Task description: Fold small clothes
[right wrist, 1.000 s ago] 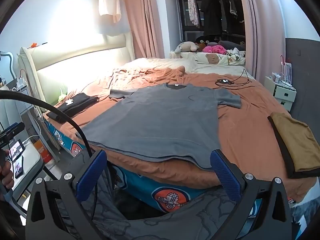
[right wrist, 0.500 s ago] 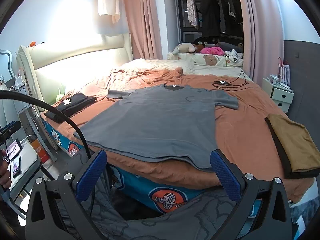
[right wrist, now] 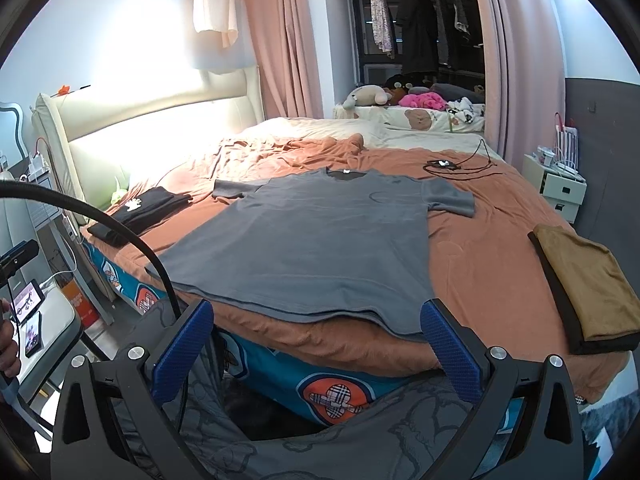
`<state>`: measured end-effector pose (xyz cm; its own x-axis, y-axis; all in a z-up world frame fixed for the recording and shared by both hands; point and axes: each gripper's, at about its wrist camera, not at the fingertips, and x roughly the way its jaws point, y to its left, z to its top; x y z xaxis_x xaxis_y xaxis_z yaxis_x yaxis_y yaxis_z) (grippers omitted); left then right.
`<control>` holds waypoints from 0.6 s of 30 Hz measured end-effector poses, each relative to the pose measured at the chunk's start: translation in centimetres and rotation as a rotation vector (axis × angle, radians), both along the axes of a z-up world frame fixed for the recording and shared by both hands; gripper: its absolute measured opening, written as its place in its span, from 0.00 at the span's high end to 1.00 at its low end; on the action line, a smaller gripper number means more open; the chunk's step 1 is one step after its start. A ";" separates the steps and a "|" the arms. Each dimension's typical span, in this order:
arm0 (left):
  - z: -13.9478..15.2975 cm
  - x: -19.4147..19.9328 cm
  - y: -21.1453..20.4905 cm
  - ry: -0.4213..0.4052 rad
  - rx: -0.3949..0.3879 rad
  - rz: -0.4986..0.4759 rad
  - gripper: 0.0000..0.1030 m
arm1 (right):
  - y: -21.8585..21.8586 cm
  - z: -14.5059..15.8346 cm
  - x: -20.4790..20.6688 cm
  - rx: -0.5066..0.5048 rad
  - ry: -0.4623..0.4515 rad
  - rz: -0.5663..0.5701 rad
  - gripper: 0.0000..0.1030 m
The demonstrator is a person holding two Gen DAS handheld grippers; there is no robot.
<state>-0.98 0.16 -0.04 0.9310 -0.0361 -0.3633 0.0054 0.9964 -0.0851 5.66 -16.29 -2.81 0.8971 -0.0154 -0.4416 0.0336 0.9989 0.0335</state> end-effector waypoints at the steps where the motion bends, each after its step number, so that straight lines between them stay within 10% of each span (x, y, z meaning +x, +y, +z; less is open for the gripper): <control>1: 0.1 0.0 0.0 -0.001 -0.001 -0.001 0.00 | 0.0 0.0 0.0 0.001 0.001 0.000 0.00; 18: 1.1 0.0 0.3 -0.022 0.006 -0.005 0.00 | 0.2 -0.3 1.1 0.012 0.015 -0.002 0.00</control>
<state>-0.98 0.42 1.04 0.9386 -0.0391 -0.3427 0.0126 0.9968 -0.0791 6.73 -16.09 -3.11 0.8902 -0.0120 -0.4555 0.0367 0.9983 0.0453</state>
